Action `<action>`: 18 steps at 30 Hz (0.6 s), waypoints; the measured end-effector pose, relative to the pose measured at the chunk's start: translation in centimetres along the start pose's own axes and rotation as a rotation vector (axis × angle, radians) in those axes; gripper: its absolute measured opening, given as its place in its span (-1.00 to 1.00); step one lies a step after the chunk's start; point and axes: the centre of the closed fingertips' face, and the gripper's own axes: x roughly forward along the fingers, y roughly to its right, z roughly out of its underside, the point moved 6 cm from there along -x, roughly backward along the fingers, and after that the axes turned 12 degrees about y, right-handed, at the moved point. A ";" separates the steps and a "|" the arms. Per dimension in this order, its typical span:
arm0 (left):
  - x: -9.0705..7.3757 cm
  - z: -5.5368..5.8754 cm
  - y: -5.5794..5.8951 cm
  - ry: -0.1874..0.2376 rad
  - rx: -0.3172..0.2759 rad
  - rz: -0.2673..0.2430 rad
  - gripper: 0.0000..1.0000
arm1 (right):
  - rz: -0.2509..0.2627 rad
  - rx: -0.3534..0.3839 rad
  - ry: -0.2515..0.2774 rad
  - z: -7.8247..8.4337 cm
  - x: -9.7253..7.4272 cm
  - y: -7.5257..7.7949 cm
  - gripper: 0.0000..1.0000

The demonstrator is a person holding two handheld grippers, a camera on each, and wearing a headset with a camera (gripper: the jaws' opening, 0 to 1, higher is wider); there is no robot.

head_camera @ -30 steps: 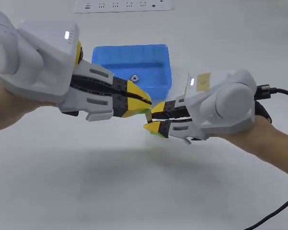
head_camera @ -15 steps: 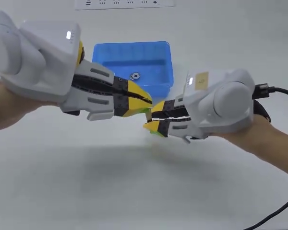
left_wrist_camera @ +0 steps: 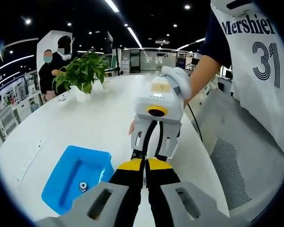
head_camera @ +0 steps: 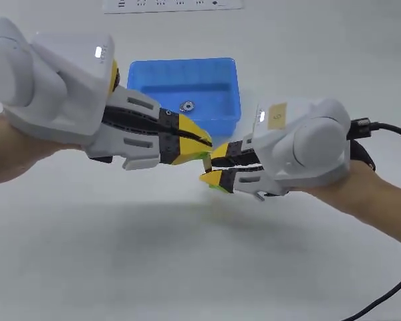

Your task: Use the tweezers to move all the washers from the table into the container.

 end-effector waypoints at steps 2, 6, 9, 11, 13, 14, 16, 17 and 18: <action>0.1 0.0 0.1 0.000 -0.004 0.006 -0.89 | -0.003 -0.002 -0.006 0.1 0.1 -0.1 -0.76; 0.3 0.0 0.4 0.002 -0.014 0.018 -0.89 | -0.010 0.020 -0.008 0.3 0.1 -0.1 -0.77; 0.3 -0.1 0.4 0.000 -0.016 0.016 -0.89 | -0.007 0.027 -0.010 0.3 0.1 -0.1 -0.78; 0.3 -0.1 0.5 -0.007 -0.009 0.015 -0.89 | -0.007 0.026 -0.015 0.3 0.1 -0.2 -0.78; 0.2 -0.2 0.5 -0.013 -0.007 0.014 -0.89 | -0.012 0.034 -0.020 0.3 0.0 -0.3 -0.78; 0.1 -0.3 0.6 -0.012 -0.009 0.014 -0.89 | -0.013 0.034 -0.017 0.2 0.0 -0.5 -0.78; -0.2 -0.6 0.7 -0.003 -0.012 0.007 -0.89 | -0.007 0.049 0.003 -0.1 -0.2 -0.6 -0.78; -0.3 -0.8 0.8 0.001 -0.010 0.002 -0.89 | -0.005 0.052 0.008 -0.2 -0.3 -0.6 -0.78; -0.5 -0.9 0.8 0.004 -0.010 -0.002 -0.89 | 0.000 0.052 0.015 -0.5 -0.4 -0.6 -0.78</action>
